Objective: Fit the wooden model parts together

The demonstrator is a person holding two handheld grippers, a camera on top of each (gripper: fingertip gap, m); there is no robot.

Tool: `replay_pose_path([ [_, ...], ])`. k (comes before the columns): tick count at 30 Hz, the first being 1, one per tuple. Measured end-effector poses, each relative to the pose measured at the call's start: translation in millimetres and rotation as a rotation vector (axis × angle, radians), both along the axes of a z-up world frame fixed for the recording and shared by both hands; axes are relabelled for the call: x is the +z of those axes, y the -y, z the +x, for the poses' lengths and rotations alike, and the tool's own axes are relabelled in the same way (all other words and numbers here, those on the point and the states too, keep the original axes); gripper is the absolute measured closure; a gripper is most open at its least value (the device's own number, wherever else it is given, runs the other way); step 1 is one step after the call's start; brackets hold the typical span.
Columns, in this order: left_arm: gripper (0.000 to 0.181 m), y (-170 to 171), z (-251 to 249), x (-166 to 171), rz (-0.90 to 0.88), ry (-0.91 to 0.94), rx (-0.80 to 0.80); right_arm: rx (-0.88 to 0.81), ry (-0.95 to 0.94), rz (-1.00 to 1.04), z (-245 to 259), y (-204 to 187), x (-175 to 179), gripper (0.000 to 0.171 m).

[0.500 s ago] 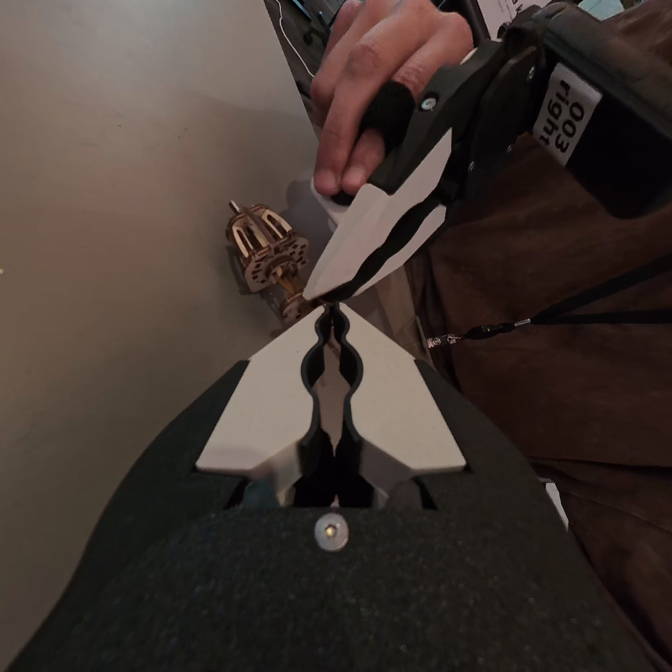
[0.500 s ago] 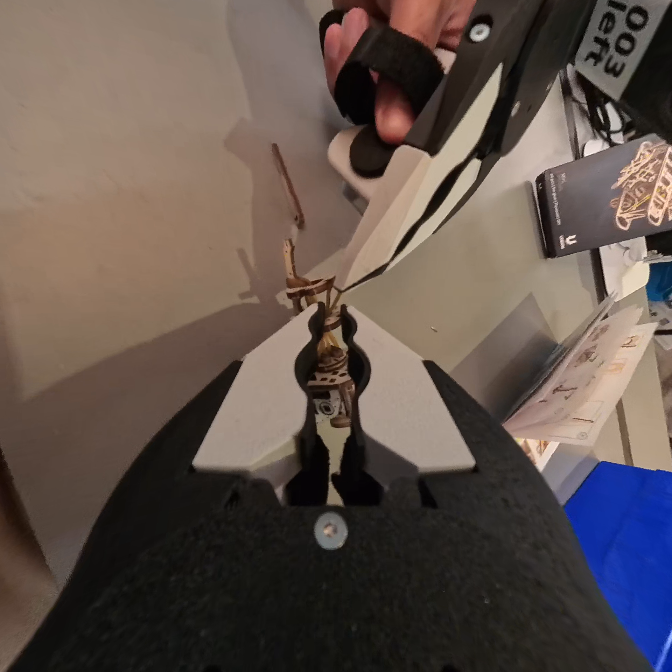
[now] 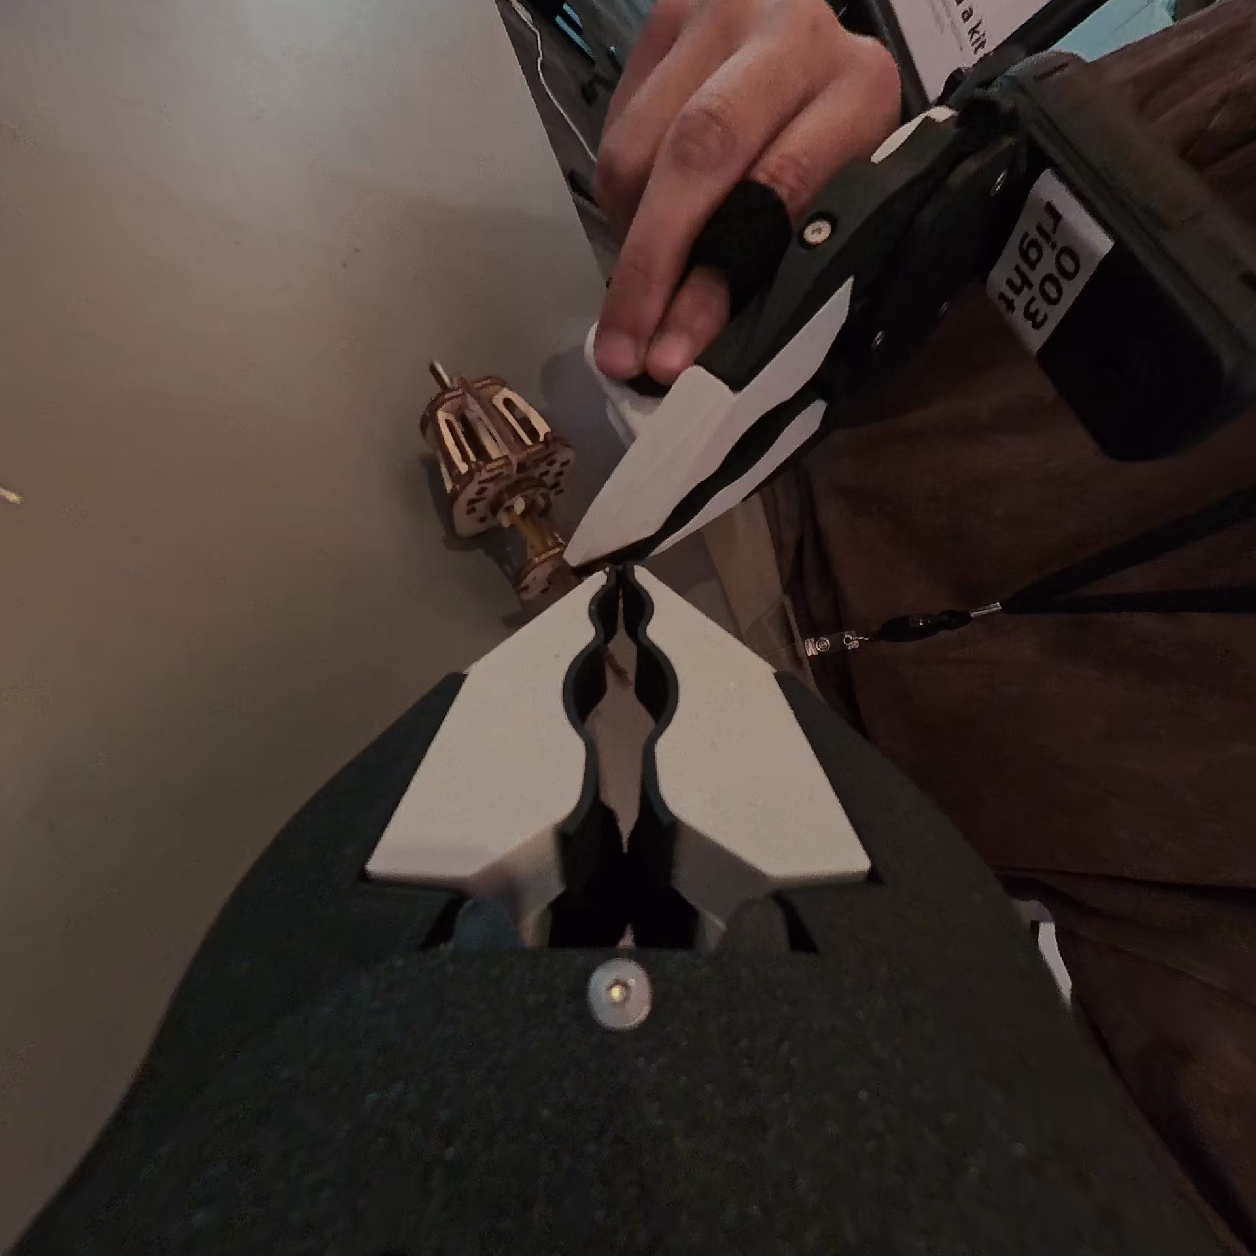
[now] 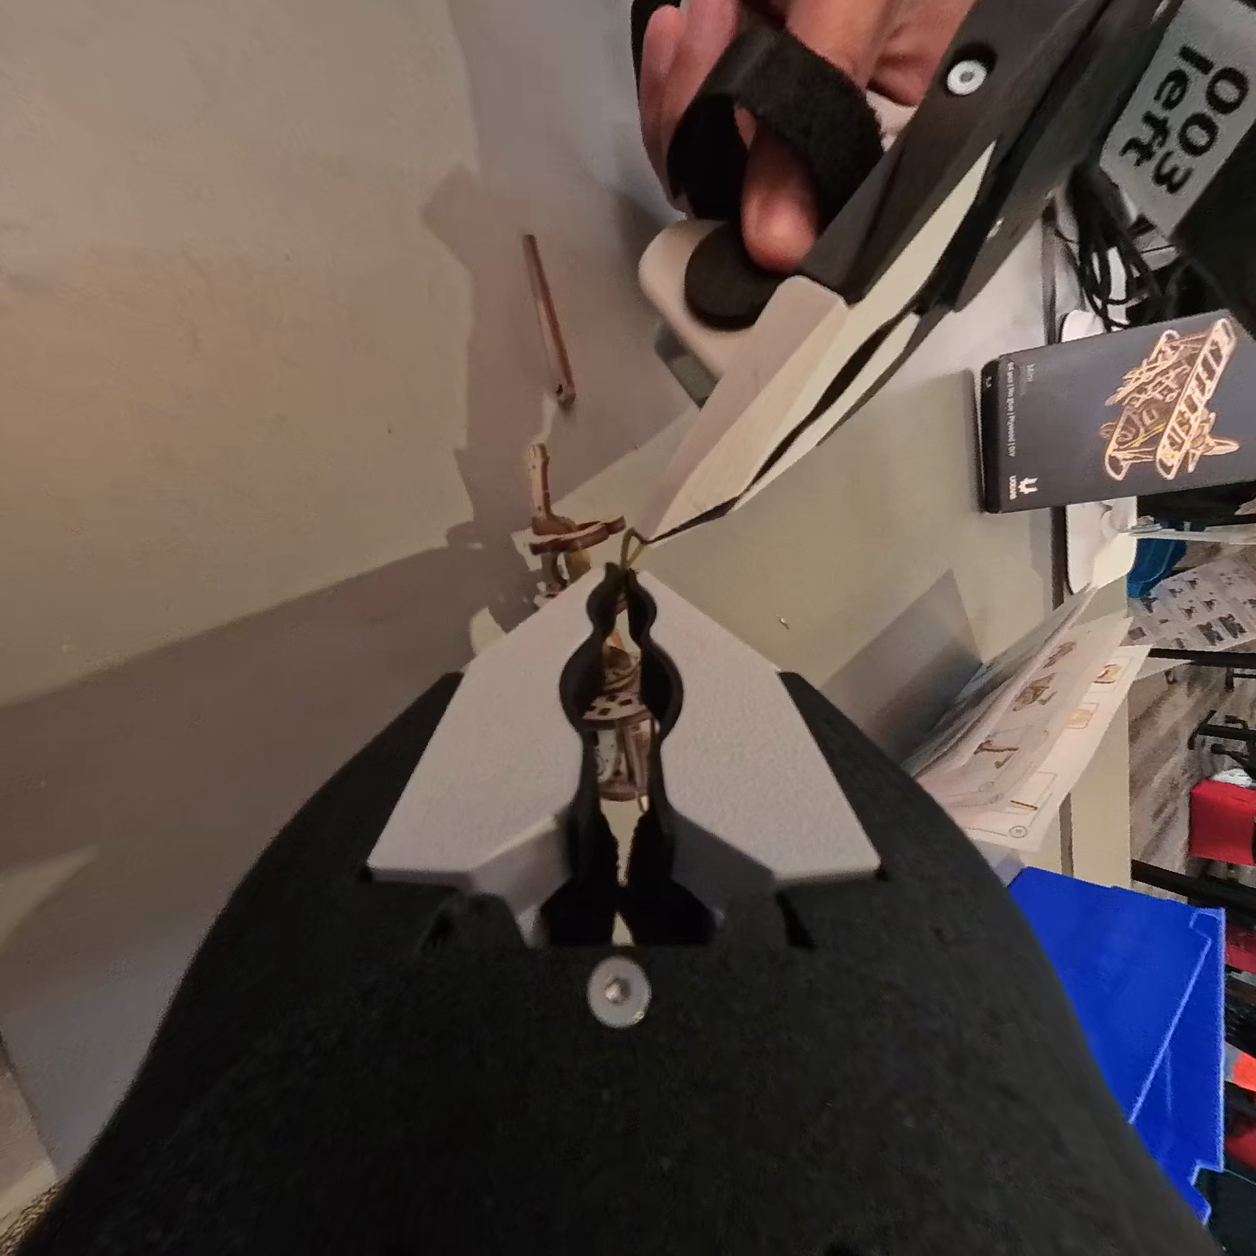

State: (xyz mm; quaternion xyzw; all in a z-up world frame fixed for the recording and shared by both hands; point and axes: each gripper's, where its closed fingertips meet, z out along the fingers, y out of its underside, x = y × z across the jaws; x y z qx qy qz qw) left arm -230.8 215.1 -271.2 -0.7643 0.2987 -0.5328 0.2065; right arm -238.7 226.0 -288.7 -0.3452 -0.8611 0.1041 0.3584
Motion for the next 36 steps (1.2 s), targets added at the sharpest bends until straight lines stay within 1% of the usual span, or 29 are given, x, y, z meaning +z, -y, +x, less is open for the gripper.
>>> replay_pose_path([
  [5, 0.181, -4, -3, -3, -0.011, -0.018, 0.065, 0.005, 0.003, 0.036, -1, -3, 0, 0.171],
  [10, 0.181, -11, -6, -7, 0.044, -0.086, 0.199, -0.023, 0.076, -0.03, 3, -5, -3, 0.171],
  [12, 0.165, -13, -16, -11, 0.099, -0.152, 0.281, -0.019, 0.098, -0.026, 5, -7, -5, 0.171],
  [14, 0.153, -9, -23, -9, 0.151, -0.196, 0.348, -0.025, 0.11, -0.05, 7, -7, -6, 0.171],
  [16, 0.15, -1, -20, -12, 0.2, -0.261, 0.373, -0.031, 0.118, -0.07, 7, -8, -6, 0.171],
  [18, 0.142, 3, -11, -15, 0.249, -0.324, 0.39, -0.031, 0.127, -0.082, 7, -8, -5, 0.171],
  [19, 0.14, 2, -8, -17, 0.269, -0.356, 0.406, -0.032, 0.132, -0.092, 6, -8, -5, 0.171],
  [21, 0.129, -1, -1, -21, 0.291, -0.402, 0.419, -0.035, 0.143, -0.122, 6, -6, -4, 0.171],
  [23, 0.128, -5, 0, -27, 0.3, -0.452, 0.431, -0.043, 0.15, -0.144, 5, -6, -2, 0.171],
  [25, 0.132, -5, 2, -28, 0.282, -0.437, 0.437, -0.05, 0.152, -0.168, 5, -6, 0, 0.171],
  [28, 0.14, -5, 6, -25, 0.272, -0.367, 0.457, -0.054, 0.154, -0.208, 7, -4, 4, 0.171],
  [31, 0.159, -1, 10, -28, 0.279, -0.35, 0.456, -0.046, 0.178, -0.221, 10, -1, 4, 0.171],
  [32, 0.164, 0, 11, -30, 0.292, -0.364, 0.448, -0.039, 0.196, -0.216, 12, -1, 3, 0.171],
  [33, 0.173, 2, 11, -30, 0.314, -0.374, 0.447, -0.027, 0.22, -0.217, 14, 0, 3, 0.171],
  [34, 0.178, 2, 13, -29, 0.342, -0.374, 0.449, -0.017, 0.239, -0.214, 15, 0, 4, 0.171],
  [36, 0.175, 3, 15, -30, 0.352, -0.392, 0.455, -0.007, 0.265, -0.216, 15, -1, 5, 0.171],
])
